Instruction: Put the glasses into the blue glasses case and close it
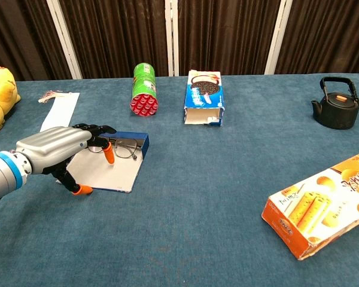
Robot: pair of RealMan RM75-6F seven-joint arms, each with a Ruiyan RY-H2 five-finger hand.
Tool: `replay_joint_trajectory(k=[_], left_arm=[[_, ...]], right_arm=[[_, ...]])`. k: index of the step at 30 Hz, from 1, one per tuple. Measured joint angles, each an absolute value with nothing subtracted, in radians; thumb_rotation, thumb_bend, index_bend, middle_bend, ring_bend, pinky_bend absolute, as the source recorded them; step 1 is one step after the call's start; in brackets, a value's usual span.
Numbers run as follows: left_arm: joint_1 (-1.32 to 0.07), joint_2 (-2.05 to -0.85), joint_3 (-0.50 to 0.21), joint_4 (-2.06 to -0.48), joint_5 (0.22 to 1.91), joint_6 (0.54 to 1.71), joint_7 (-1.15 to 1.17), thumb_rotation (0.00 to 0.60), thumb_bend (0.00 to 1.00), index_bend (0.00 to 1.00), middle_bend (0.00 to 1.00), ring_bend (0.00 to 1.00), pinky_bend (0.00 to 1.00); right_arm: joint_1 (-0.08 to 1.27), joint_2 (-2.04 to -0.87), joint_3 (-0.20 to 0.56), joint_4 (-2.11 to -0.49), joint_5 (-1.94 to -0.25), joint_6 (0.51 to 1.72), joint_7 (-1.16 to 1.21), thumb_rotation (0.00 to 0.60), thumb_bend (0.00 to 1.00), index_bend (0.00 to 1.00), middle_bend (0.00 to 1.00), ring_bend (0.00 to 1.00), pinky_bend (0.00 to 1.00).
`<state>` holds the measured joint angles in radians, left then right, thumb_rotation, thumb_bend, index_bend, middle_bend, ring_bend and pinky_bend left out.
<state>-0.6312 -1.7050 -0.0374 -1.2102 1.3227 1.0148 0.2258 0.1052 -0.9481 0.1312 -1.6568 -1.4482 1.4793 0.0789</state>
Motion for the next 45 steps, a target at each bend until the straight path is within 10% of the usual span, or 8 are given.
replay_joint_trajectory(k=[20, 31, 45], left_arm=[[-0.624, -1.738, -0.042, -1.14, 1.346, 0.992, 0.178, 0.6, 0.23, 0.35, 0.0, 0.0, 0.0], [-0.624, -1.741, -0.049, -1.129, 1.362, 0.992, 0.165, 0.6, 0.48, 0.36, 0.0, 0.0, 0.0], [-0.626, -1.721, -0.064, -1.156, 1.348, 0.974, 0.183, 0.6, 0.56, 0.37, 0.0, 0.0, 0.0]], right_arm=[[0.107, -0.95, 0.13, -1.656, -1.446, 1.474, 0.075, 0.6, 0.0, 0.0, 0.0, 0.0, 0.0], [0.108, -0.951, 0.129, -1.656, -1.447, 1.473, 0.074, 0.6, 0.0, 0.0, 0.0, 0.0, 0.0], [0.109, -0.951, 0.128, -1.657, -1.447, 1.47, 0.074, 0.6, 0.0, 0.0, 0.0, 0.0, 0.0]])
